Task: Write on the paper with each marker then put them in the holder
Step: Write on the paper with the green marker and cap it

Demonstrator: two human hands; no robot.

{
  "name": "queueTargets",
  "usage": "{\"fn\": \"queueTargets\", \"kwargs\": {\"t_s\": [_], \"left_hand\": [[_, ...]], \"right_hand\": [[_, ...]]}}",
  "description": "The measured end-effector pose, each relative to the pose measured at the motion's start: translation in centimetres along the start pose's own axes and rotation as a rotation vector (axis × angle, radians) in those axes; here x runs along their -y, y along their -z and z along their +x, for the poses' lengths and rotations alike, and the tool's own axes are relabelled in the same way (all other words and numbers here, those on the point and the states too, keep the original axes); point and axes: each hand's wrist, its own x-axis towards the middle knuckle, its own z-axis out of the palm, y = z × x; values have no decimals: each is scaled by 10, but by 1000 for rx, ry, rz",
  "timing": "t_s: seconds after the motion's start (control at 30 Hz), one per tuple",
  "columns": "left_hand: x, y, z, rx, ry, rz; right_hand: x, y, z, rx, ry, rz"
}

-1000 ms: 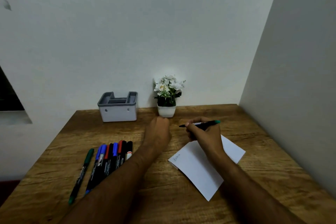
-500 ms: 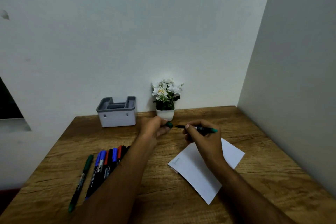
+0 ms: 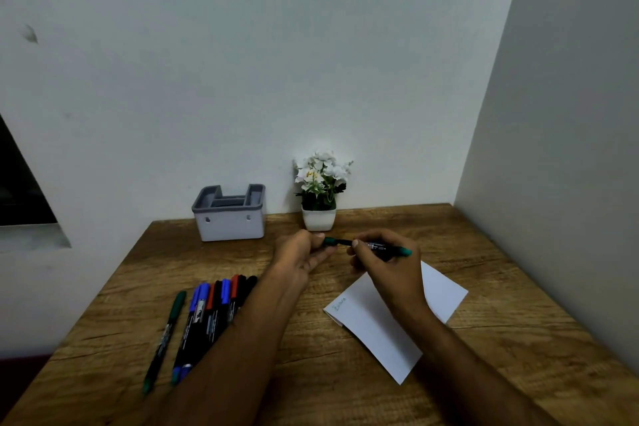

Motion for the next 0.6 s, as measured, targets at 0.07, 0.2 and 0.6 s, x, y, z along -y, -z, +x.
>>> {"fn": "queueTargets", "kwargs": {"t_s": [0.07, 0.2, 0.6], "left_hand": [[-1, 0, -1, 9, 1, 4], [-1, -2, -5, 22, 0, 25], [-8, -3, -18, -10, -86, 43]], "right_hand": [[0, 0, -1, 1, -7, -6], [-1, -1, -1, -11, -17, -3], [-2, -4, 0, 29, -129, 100]]}}
